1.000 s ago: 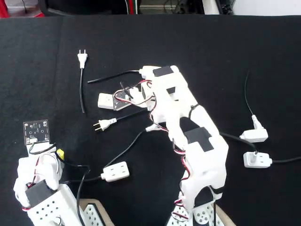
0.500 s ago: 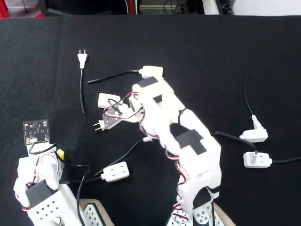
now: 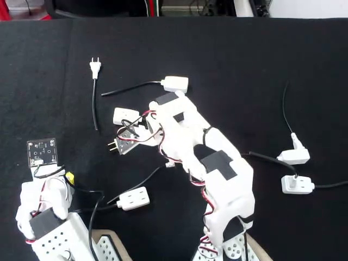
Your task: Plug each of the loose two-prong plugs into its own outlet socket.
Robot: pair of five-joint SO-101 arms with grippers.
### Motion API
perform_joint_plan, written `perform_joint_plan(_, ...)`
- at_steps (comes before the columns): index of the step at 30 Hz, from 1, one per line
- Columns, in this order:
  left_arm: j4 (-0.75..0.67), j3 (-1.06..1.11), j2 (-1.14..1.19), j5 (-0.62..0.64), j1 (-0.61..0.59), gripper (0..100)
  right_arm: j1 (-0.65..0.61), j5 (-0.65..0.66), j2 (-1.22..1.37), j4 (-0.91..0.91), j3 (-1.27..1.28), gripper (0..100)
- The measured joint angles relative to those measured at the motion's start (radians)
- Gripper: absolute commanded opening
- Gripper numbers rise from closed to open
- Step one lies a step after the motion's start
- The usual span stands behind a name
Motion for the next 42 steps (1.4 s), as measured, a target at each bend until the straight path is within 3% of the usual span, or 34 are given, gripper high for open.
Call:
perform_joint_plan(6, 0.0, 0.0, 0.0, 0.0, 0.0, 25, 0.0, -0.011, -0.017, 0.0, 0.0, 1.1)
perform_joint_plan(14, 0.0, 0.0, 0.0, 0.0, 0.0, 25, 0.0, -0.235, -0.176, -0.049, -0.046, 1.1)
perform_joint_plan(20, 0.0, 0.0, 0.0, 0.0, 0.0, 25, 0.0, -0.601, -0.307, -0.19, -0.046, 1.1)
perform_joint_plan(26, 0.0, 0.0, 0.0, 0.0, 0.0, 25, 0.058, -1.2, -0.423, -0.276, -0.046, 1.1)
perform_joint_plan(29, 0.0, 0.0, 0.0, 0.0, 0.0, 25, 0.097, -1.421, -0.479, -0.301, -0.046, 1.1)
perform_joint_plan(35, 0.023, 0.0, 0.0, 0.0, 0.126, 25, 0.098, -1.692, -0.571, -0.298, -0.046, 1.2)
perform_joint_plan(39, 0.014, -0.005, 0.0, 0.0, 0.299, 25, 0.091, -1.832, -0.643, -0.259, -0.046, 1.2)
perform_joint_plan(42, -0.025, -0.006, 0.0, 0.0, 0.457, 25, 0.051, -1.849, -0.697, -0.175, -0.046, 1.2)
